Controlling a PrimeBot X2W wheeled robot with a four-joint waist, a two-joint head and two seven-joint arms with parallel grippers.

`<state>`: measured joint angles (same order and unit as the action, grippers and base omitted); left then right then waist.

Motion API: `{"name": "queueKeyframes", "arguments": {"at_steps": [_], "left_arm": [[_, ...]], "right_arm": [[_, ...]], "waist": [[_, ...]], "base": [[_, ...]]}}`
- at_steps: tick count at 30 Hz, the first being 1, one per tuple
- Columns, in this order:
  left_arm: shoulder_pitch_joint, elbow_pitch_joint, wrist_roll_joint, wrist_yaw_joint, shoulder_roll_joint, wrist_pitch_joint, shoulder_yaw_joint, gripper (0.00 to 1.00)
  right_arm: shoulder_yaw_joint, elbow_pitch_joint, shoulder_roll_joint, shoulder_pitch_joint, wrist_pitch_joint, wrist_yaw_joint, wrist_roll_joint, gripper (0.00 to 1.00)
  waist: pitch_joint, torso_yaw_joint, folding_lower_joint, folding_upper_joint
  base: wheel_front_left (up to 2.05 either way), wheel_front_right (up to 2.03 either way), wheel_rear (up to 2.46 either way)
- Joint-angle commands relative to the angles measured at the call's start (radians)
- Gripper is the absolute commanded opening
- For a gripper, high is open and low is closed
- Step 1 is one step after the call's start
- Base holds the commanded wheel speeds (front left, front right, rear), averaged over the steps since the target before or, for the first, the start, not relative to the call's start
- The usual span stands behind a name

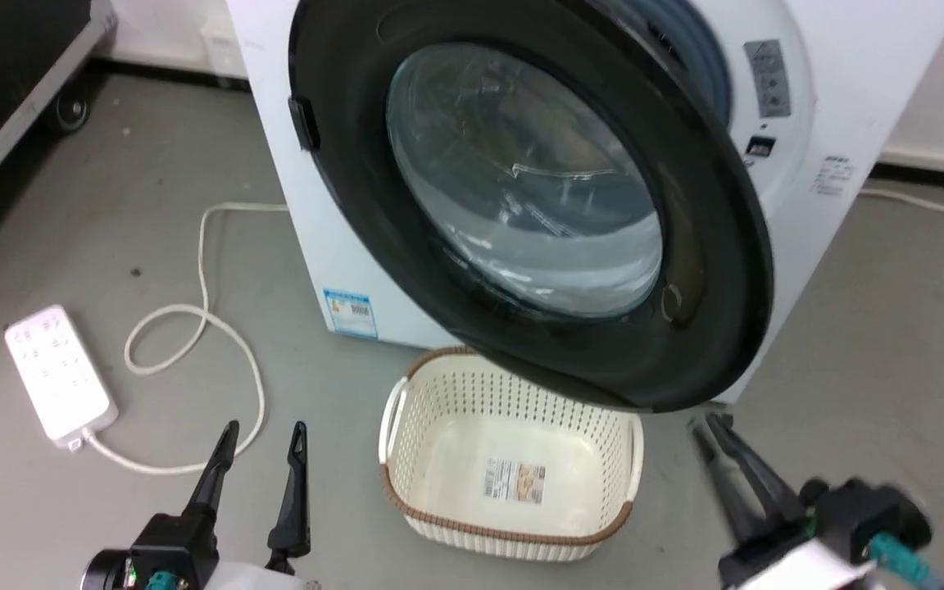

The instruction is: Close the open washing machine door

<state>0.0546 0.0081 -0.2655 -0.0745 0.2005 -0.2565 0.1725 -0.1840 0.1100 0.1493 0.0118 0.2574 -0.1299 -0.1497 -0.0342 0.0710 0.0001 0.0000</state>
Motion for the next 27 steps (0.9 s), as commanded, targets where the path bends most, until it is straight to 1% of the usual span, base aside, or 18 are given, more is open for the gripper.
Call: {"name": "queueKeyframes", "arguments": {"at_steps": [1, 6, 7, 9, 12, 16, 19, 21, 27], "left_arm": [[-0.016, 0.003, 0.001, 0.009, -0.004, -0.005, -0.006, 1.0], [-0.067, 0.015, 0.018, 0.042, -0.038, -0.005, -0.008, 1.0], [-0.094, 0.012, 0.04, 0.054, -0.059, -0.005, -0.008, 1.0], [-0.115, 0.008, 0.059, 0.061, -0.073, -0.005, -0.001, 1.0], [-0.144, 0.0, 0.079, 0.07, -0.093, -0.005, 0.008, 1.0], [-0.175, -0.005, 0.094, 0.079, -0.113, -0.005, 0.009, 1.0], [-0.192, -0.007, 0.09, 0.082, -0.127, -0.005, 0.006, 1.0], [-0.202, -0.012, 0.082, 0.086, -0.135, -0.005, 0.003, 1.0], [-0.228, -0.01, 0.083, 0.093, -0.146, -0.005, 0.005, 1.0]], "right_arm": [[-0.002, -0.003, 0.016, 0.031, 0.004, -0.001, -0.003, 0.0], [-0.062, 0.013, 0.108, 0.146, -0.012, -0.001, -0.048, 0.0], [-0.085, 0.027, 0.17, 0.232, -0.04, -0.001, -0.1, 0.0], [-0.103, 0.039, 0.227, 0.287, -0.06, -0.001, -0.125, 0.0], [-0.112, 0.061, 0.295, 0.362, -0.079, -0.001, -0.182, 0.0], [-0.11, 0.101, 0.371, 0.458, -0.1, -0.001, -0.253, 0.0], [-0.087, 0.151, 0.409, 0.53, -0.117, -0.001, -0.296, 0.0], [-0.072, 0.192, 0.43, 0.583, -0.133, -0.001, -0.295, 0.0], [0.001, 0.337, 0.427, 0.752, -0.175, -0.001, -0.33, 0.0]], "waist": [[-0.029, 0.014, -0.0001, 0.0], [-0.111, 0.051, -0.0001, 0.0], [-0.167, 0.074, -0.0001, 0.0], [-0.204, 0.092, -0.0001, 0.0], [-0.248, 0.114, -0.0001, 0.0], [-0.292, 0.137, -0.0001, 0.0], [-0.318, 0.15, -0.0001, 0.0], [-0.334, 0.157, -0.0001, 0.0], [-0.362, 0.169, -0.0001, 0.0]], "base": [[0.0, 0.0, 0.0], [0.0, 0.0, 0.0], [0.0, 0.0, 0.0], [0.0, 0.0, 0.0], [0.0, 0.0, 0.0], [0.0, 0.0, 0.0], [0.0, 0.0, 0.0], [0.0, 0.0, 0.0], [0.0, 0.0, 0.0]]}}
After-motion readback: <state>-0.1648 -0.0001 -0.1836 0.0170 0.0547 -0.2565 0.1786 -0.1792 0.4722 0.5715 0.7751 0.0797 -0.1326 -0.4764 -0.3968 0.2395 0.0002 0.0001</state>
